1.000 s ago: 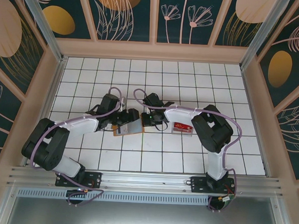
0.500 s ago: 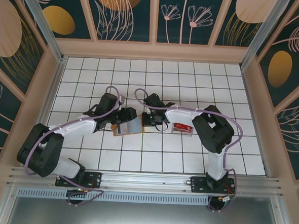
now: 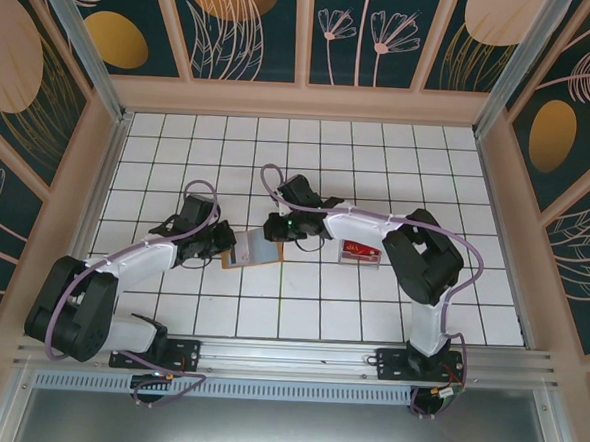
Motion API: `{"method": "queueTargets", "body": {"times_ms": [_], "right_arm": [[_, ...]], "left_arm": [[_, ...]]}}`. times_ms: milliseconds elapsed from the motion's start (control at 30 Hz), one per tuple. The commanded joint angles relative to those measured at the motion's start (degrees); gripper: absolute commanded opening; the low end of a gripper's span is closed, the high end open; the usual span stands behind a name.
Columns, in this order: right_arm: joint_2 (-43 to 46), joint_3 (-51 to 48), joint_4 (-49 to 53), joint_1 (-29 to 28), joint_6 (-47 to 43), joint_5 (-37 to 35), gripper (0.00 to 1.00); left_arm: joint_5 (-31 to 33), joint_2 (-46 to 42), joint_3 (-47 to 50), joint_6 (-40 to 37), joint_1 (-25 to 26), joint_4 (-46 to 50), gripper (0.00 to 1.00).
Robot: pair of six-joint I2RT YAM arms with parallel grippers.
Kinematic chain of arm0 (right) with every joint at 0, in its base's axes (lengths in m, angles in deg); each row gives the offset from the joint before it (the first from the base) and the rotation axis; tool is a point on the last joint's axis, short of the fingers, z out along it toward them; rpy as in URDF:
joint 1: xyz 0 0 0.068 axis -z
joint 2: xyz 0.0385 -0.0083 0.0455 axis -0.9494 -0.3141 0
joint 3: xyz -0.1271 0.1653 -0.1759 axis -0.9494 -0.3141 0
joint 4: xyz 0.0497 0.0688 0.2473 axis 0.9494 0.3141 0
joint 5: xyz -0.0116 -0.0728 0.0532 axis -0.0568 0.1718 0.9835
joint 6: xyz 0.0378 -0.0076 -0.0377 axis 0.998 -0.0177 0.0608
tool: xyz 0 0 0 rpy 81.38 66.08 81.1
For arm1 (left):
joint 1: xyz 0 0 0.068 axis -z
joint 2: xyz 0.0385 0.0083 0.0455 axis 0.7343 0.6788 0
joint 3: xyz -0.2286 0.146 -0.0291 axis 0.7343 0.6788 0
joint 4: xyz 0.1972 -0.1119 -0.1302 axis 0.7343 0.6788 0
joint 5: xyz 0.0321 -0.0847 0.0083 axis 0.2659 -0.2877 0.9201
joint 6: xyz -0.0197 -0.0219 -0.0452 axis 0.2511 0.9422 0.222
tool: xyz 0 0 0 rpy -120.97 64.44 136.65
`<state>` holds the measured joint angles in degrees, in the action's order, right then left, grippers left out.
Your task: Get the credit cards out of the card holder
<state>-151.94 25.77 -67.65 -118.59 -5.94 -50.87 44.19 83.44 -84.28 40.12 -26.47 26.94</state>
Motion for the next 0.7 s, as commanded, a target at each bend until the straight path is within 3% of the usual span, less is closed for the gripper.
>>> {"method": "queueTargets", "body": {"times_ms": [0,267,667], "right_arm": [[-0.64,2.25,-1.36,-0.65,0.00,4.21,0.12],[-6.00,7.09,-0.04,-1.05,-0.50,10.33,0.14],[-11.33,10.74,2.91,-1.01,-0.41,13.71,0.14]], "left_arm": [[3.38,0.61,0.62,0.23,-0.82,3.09,0.06],[2.47,-0.27,2.71,1.82,-0.85,1.34,0.06],[-0.69,1.93,4.47,2.52,-0.83,-1.83,0.07]]}}
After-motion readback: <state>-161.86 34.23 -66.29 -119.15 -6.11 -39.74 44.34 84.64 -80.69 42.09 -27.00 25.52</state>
